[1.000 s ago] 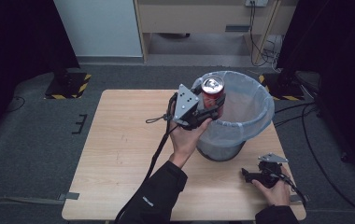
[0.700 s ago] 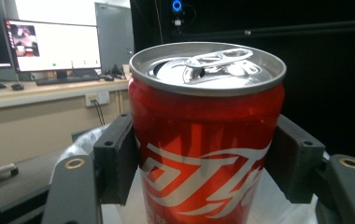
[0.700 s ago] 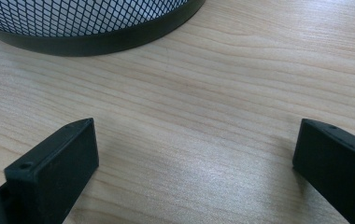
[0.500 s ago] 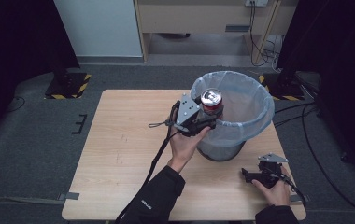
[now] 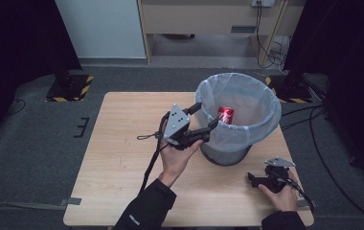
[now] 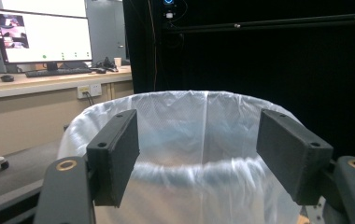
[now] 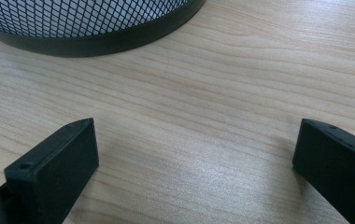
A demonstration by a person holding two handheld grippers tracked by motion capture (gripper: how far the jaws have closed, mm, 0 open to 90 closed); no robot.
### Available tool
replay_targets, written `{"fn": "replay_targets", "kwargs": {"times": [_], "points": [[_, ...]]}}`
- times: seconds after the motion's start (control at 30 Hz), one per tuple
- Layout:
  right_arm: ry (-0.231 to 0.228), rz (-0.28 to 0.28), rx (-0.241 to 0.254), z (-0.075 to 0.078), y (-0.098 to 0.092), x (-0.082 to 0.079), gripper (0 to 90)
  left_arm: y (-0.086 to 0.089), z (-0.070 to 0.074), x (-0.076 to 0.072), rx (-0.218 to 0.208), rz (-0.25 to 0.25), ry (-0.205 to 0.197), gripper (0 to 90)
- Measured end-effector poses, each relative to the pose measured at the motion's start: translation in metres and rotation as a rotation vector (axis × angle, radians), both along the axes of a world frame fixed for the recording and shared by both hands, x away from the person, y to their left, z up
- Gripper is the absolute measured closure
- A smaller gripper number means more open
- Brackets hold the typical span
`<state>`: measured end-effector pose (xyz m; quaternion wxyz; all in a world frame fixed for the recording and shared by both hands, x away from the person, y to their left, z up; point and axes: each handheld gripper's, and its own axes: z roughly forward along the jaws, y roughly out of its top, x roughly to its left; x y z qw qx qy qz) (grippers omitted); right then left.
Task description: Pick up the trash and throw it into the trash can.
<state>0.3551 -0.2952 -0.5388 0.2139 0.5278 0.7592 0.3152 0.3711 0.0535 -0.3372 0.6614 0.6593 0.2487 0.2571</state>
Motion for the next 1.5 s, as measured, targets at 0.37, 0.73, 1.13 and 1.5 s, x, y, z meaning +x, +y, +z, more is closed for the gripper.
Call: {"fn": "replay_targets", "kwargs": {"times": [0.37, 0.73, 1.13, 1.5], "points": [[0.001, 0.001, 0.001, 0.0, 0.0, 0.0, 0.4, 0.054, -0.022, -0.027, 0.023, 0.053, 0.039, 26.3], [0.0, 0.0, 0.0, 0.0, 0.0, 0.0, 0.4, 0.081, -0.062, -0.052, 0.095, 0.069, 0.123, 22.8], [0.0, 0.0, 0.0, 0.0, 0.0, 0.0, 0.4, 0.115, -0.115, -0.068, 0.183, 0.109, 0.262, 20.8], [0.0, 0.001, 0.001, 0.0, 0.0, 0.0, 0.4, 0.152, -0.154, -0.08, 0.235, 0.169, 0.407, 20.1]]}}
